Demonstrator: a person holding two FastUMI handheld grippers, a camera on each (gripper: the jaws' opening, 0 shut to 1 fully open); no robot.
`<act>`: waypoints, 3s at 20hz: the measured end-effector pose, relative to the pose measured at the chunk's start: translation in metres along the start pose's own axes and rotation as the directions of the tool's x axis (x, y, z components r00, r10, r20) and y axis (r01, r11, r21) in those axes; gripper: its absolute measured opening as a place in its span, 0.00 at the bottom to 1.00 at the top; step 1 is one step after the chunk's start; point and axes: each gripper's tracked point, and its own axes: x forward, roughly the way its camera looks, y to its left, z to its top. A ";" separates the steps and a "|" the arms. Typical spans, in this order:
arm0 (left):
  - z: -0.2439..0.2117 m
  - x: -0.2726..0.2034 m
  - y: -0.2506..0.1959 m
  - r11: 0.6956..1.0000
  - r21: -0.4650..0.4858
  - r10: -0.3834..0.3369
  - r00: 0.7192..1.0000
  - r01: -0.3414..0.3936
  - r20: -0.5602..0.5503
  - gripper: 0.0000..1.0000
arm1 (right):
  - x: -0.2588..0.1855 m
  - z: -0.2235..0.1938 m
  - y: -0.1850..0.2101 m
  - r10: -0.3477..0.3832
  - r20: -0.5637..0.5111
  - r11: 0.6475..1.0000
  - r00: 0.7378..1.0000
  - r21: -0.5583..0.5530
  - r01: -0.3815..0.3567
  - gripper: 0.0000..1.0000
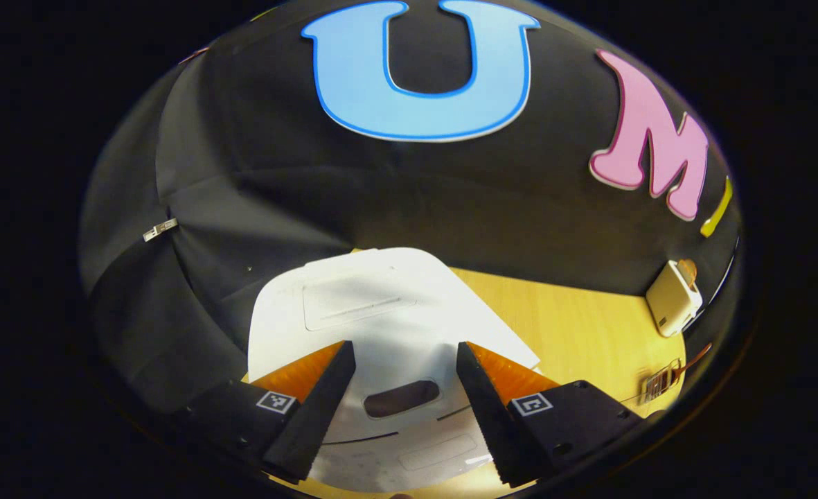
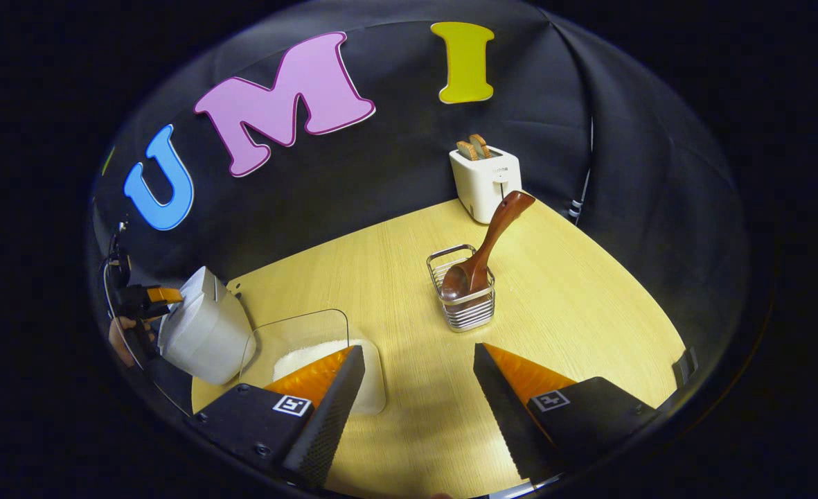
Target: Close the left gripper, press the button to open the rice cooker; take a wooden spoon from the chopstick holder with the right hand, scoop a spoonful of rice and pour it into the rice cooker, then put the wooden spoon back into the chopstick holder.
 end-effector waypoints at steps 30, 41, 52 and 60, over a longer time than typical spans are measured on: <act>-0.010 -0.225 -0.025 0.953 0.055 -0.292 0.851 0.299 0.437 0.95 | -0.105 0.063 0.128 0.058 0.339 0.981 0.939 -0.192 0.009 0.98; -0.087 -0.320 -0.067 0.965 0.026 -0.250 0.886 0.261 0.391 0.95 | -0.170 -0.014 0.102 0.224 0.258 0.941 0.940 -0.308 -0.140 0.98; -0.126 -0.367 -0.073 0.972 -0.046 -0.198 0.904 0.232 0.380 0.95 | -0.192 -0.040 0.064 0.231 0.233 0.941 0.945 -0.302 -0.155 0.98; -0.132 -0.358 -0.089 0.958 0.024 -0.276 0.897 0.286 0.344 0.95 | -0.185 -0.045 0.093 0.260 0.211 0.934 0.942 -0.302 -0.190 0.99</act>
